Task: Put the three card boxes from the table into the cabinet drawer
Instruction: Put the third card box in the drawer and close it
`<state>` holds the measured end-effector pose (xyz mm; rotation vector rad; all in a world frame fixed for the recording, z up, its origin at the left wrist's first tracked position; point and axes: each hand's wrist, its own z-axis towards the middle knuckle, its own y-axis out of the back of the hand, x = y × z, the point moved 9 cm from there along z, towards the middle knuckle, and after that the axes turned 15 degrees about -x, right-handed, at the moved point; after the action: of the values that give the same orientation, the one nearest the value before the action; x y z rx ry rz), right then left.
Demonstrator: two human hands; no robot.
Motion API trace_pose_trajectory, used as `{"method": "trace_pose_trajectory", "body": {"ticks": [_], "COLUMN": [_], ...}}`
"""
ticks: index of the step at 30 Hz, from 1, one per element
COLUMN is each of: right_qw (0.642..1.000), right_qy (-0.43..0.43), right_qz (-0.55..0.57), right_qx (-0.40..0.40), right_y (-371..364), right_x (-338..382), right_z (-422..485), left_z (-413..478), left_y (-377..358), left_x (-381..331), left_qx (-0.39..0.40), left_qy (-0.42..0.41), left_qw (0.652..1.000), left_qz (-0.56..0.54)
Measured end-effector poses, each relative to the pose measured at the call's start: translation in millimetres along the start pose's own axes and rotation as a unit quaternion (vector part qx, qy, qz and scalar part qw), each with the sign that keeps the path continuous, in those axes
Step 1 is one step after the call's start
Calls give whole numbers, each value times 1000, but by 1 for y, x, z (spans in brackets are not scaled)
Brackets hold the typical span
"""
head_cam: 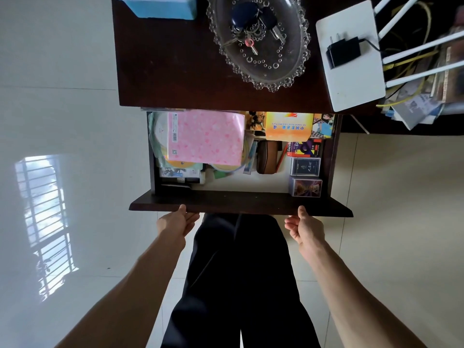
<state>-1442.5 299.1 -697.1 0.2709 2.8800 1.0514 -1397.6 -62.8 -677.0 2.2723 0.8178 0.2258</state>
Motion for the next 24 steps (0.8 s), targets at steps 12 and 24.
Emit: {"method": "trace_pose_trajectory", "body": {"ticks": [12,24], "right_qw": [999,993], "right_qy": [33,109], "right_qz": [5,35], "right_qx": [5,33], "right_y": [-7,-27], "right_x": [31,80], "right_z": [2,-17], "left_z": [-7,-15], "left_y": [-14,-33], "left_x": [-23,-76], "left_qx": [24,43], "left_qy": [-18,-61], "left_qw": [999,997], "left_qz": [15,-10]}}
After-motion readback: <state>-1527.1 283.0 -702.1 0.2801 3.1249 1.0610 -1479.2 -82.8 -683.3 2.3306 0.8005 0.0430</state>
